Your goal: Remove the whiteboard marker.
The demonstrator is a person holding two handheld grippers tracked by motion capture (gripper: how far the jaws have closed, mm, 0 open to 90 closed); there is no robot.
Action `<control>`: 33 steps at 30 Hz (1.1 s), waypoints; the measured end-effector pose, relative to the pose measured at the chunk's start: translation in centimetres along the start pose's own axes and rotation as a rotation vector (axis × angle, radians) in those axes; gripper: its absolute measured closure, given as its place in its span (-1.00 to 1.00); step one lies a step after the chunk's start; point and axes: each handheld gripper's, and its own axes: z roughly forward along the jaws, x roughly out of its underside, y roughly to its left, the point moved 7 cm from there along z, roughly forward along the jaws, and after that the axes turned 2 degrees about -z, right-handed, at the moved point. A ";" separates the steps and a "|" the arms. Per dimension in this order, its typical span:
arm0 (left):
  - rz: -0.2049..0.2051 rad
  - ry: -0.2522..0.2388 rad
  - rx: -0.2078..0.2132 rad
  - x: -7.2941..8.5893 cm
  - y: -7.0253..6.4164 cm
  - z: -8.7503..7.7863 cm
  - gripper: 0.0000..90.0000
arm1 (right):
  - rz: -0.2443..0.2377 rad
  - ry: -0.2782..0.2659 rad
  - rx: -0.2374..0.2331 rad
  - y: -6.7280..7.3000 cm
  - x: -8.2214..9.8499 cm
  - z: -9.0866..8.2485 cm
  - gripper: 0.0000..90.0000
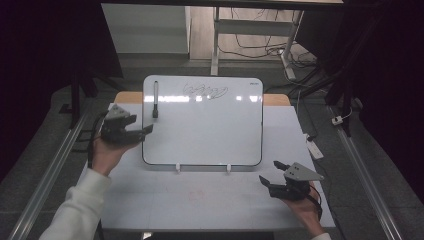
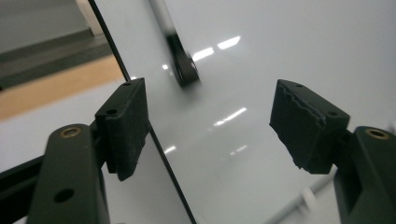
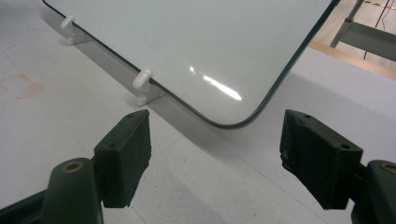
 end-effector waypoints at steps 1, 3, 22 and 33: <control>0.001 -0.004 -0.011 -0.8 0.2 0.4 -0.33 | 0.003 0.004 -0.001 0.0 0.1 0.1 -0.46; 0.001 -0.015 -0.033 -2.3 0.6 1.2 -0.31 | 0.003 0.005 0.000 0.1 0.1 0.1 -0.46; -0.015 0.001 -0.164 -8.0 3.1 7.2 0.42 | 0.006 0.003 0.009 0.1 0.1 0.1 -0.44; 0.060 -0.001 -0.137 -8.0 1.3 7.6 0.80 | 0.004 0.000 0.005 0.5 -0.2 0.2 -0.42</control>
